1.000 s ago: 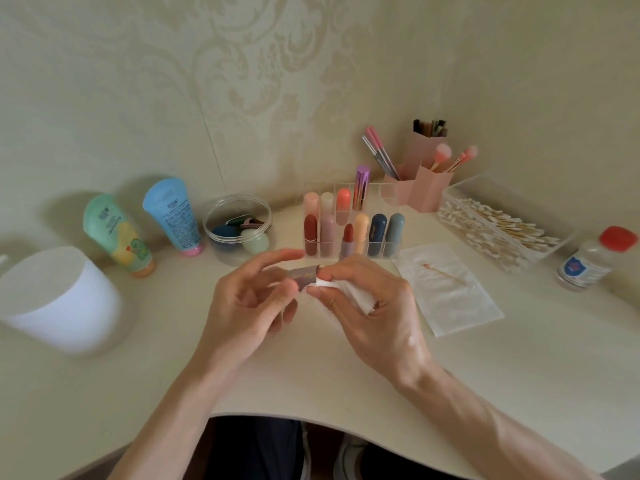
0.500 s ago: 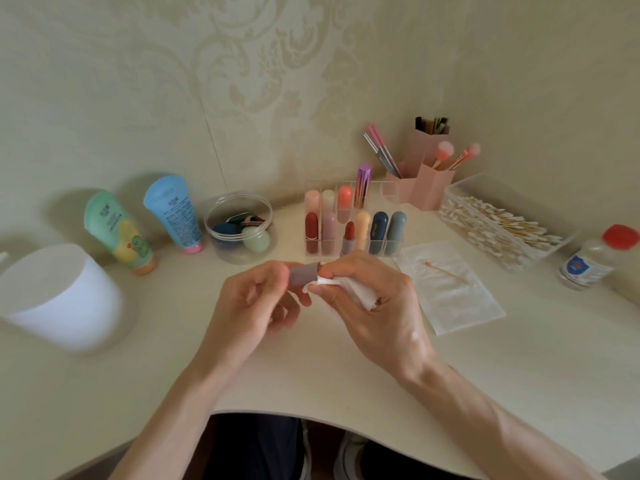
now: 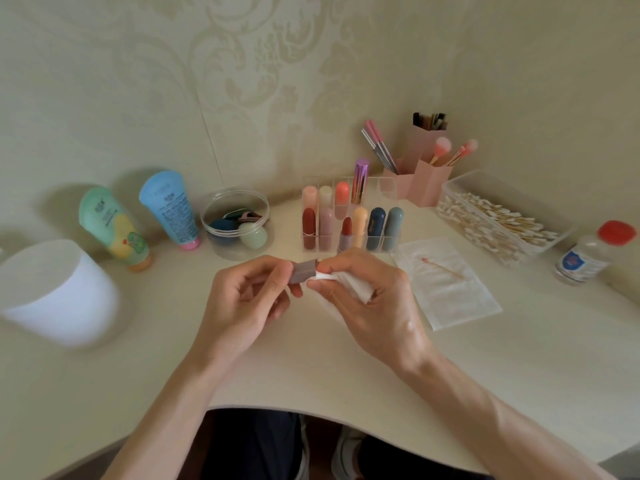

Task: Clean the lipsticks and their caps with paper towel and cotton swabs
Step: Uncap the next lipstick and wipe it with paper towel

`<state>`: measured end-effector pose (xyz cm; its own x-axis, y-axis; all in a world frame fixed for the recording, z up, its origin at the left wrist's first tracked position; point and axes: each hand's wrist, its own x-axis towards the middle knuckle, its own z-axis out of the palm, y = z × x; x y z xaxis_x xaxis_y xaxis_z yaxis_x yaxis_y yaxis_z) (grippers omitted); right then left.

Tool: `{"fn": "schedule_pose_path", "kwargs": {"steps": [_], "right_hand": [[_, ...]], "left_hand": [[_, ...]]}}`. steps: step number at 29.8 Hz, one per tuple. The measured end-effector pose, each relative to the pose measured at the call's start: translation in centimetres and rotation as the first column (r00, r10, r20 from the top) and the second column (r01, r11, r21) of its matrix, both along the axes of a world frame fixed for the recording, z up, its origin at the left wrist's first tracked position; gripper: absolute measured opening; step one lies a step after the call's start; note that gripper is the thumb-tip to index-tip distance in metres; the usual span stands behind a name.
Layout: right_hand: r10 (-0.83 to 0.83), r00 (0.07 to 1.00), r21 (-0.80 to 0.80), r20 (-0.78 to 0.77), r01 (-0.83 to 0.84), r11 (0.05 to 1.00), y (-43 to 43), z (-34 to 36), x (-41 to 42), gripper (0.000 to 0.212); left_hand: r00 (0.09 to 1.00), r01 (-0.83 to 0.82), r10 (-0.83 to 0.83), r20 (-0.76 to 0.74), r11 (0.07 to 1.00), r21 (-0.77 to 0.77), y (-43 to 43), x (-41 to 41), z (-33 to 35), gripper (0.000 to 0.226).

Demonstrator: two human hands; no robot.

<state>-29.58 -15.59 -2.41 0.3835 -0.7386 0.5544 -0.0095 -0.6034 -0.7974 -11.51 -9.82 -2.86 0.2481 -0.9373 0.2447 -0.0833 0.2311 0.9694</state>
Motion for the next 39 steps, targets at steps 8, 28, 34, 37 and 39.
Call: {"fn": "schedule_pose_path", "kwargs": {"steps": [8,28,34,37,39], "right_hand": [[0.006,1.0,0.037,-0.003,-0.006,0.999,0.02,0.04,-0.05,0.008],[0.047,0.999,0.097,-0.009,-0.046,0.994,-0.33,-0.26,-0.13,0.006],[0.042,0.999,0.038,0.021,-0.043,0.998,-0.22,-0.08,-0.01,0.007],[0.058,0.998,0.088,0.019,-0.059,0.994,-0.1,-0.08,-0.06,0.009],[0.028,1.0,0.11,-0.002,-0.028,0.993,-0.07,-0.09,-0.1,0.012]], "left_hand": [[0.999,0.028,-0.026,-0.033,0.998,0.047,-0.05,-0.01,-0.14,0.028],[0.998,0.026,-0.025,0.054,1.0,-0.013,0.0,0.13,-0.25,0.016],[0.999,0.009,-0.014,0.049,0.995,0.095,0.05,0.22,0.01,0.051],[0.997,-0.004,0.003,0.072,1.0,0.0,0.02,0.23,-0.1,0.029],[0.989,-0.025,0.033,0.141,0.998,-0.061,-0.01,0.33,-0.18,0.013]]}}
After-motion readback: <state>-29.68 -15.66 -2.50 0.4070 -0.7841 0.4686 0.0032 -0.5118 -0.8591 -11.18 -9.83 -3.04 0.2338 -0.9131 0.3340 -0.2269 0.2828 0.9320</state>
